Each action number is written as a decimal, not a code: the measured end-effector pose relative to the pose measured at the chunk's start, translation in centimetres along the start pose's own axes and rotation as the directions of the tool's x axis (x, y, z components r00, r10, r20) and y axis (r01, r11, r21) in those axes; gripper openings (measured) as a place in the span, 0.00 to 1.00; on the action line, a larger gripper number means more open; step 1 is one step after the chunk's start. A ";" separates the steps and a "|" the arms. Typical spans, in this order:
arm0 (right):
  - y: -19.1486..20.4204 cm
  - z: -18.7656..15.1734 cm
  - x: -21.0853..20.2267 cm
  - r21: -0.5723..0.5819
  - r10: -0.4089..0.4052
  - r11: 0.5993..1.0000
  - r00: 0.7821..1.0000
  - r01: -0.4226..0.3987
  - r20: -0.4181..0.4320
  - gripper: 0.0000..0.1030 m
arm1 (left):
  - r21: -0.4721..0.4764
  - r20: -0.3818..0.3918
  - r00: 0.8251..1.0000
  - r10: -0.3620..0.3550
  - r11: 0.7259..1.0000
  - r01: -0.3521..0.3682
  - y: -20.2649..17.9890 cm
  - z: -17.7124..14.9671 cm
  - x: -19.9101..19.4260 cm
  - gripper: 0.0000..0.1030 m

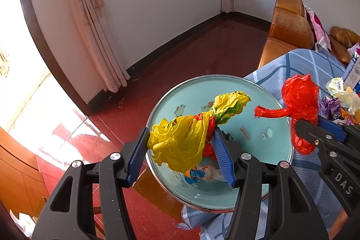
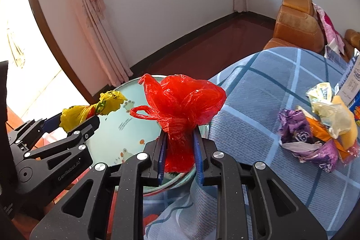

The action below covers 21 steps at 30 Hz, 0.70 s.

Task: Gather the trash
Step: 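Open both grippers over the wastebasket to drop the yellow and red bags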

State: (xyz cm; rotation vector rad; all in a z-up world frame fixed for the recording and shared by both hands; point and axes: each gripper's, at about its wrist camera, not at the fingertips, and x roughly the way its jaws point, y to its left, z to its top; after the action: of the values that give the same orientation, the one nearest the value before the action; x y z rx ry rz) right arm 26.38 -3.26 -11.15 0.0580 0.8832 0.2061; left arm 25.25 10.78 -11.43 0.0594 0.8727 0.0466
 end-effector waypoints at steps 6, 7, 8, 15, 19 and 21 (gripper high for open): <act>0.5 0.0 1.6 -0.018 0.053 0.998 0.998 -0.054 -0.043 0.30 | -0.006 -0.019 1.000 0.014 1.000 -0.014 0.3 0.0 0.7 0.55; 0.6 0.0 1.7 -0.026 0.051 0.998 0.998 -0.052 -0.042 0.33 | -0.006 -0.022 1.000 0.015 1.000 -0.015 0.3 0.0 0.8 0.55; 0.7 0.1 1.7 -0.030 0.046 0.998 0.998 -0.047 -0.038 0.34 | -0.007 -0.026 1.000 0.013 1.000 -0.013 0.3 0.0 0.9 0.55; 0.1 0.1 0.6 -0.011 0.048 0.999 0.999 -0.048 -0.012 0.40 | -0.002 -0.031 0.999 0.012 1.000 -0.012 0.1 -0.1 1.0 0.55; -0.8 -0.1 -0.7 0.007 0.017 1.000 1.000 -0.017 0.016 0.40 | 0.008 -0.038 0.999 0.008 1.000 -0.007 -0.3 -0.2 1.0 0.55; -1.2 -0.4 -1.4 0.013 -0.005 1.000 1.000 0.004 0.029 0.40 | 0.011 -0.042 0.999 0.001 1.000 -0.001 -0.6 -0.2 1.0 0.56</act>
State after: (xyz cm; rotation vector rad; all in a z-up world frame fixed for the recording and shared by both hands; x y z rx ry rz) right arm 25.42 -4.78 -10.47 0.0708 0.8556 0.1951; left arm 25.77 10.23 -12.38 0.0696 0.9152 0.0438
